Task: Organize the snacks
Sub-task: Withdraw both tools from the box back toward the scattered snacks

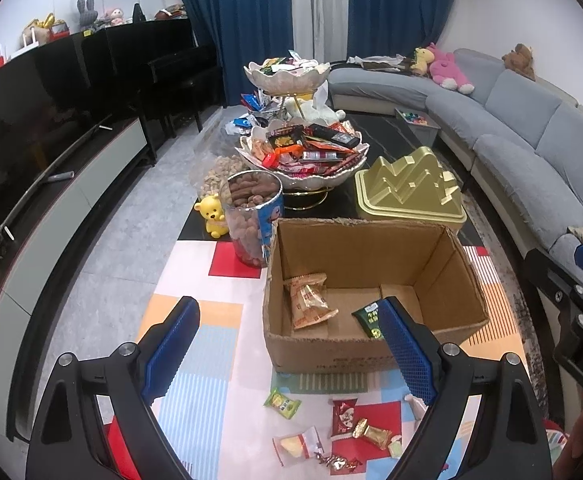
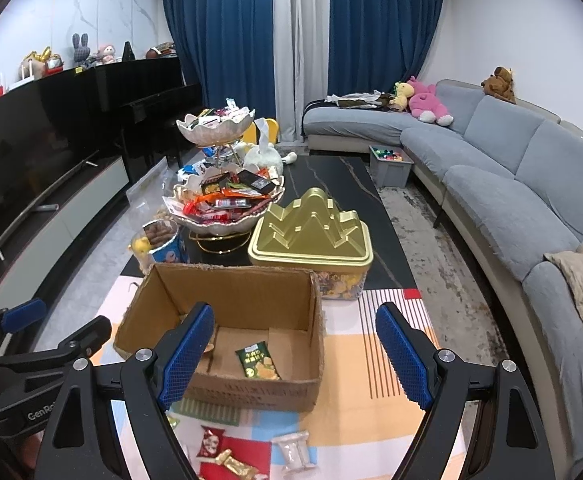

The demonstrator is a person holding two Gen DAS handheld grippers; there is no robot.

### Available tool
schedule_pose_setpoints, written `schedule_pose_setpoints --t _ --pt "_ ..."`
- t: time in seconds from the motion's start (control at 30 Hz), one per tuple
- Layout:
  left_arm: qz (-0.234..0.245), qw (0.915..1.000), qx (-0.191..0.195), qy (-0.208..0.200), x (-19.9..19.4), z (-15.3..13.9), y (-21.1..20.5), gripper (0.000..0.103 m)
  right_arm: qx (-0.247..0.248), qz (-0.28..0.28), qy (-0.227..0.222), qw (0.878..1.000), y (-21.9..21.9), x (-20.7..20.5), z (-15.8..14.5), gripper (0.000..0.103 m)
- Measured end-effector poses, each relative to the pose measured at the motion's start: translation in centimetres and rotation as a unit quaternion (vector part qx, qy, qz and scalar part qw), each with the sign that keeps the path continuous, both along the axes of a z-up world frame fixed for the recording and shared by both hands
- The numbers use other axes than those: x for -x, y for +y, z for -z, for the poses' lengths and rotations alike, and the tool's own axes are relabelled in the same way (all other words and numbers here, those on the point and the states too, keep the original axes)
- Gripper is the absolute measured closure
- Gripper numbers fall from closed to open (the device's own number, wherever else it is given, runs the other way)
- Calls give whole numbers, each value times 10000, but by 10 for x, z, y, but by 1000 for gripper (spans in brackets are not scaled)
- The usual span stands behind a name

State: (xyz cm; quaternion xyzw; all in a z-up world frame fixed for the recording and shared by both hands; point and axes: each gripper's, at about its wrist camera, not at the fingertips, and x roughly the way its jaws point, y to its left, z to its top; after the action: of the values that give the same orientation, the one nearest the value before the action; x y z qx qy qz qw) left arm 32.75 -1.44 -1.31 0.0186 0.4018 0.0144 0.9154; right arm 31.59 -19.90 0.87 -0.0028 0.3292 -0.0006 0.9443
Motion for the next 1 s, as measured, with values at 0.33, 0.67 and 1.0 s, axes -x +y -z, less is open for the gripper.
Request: schedule_pose_setpoints --t 0.33,0.67,1.0 --pt "147 9999 7 82 17 10 -9 12 -21 44 52 10000 -10 15 7 19" --pt "231 9995 -23 236 36 30 -15 12 -44 48 163 9998 -16 33 21 19" --pt "299 9988 -30 386 60 59 -20 12 82 7 276 9996 -17 55 45 19"
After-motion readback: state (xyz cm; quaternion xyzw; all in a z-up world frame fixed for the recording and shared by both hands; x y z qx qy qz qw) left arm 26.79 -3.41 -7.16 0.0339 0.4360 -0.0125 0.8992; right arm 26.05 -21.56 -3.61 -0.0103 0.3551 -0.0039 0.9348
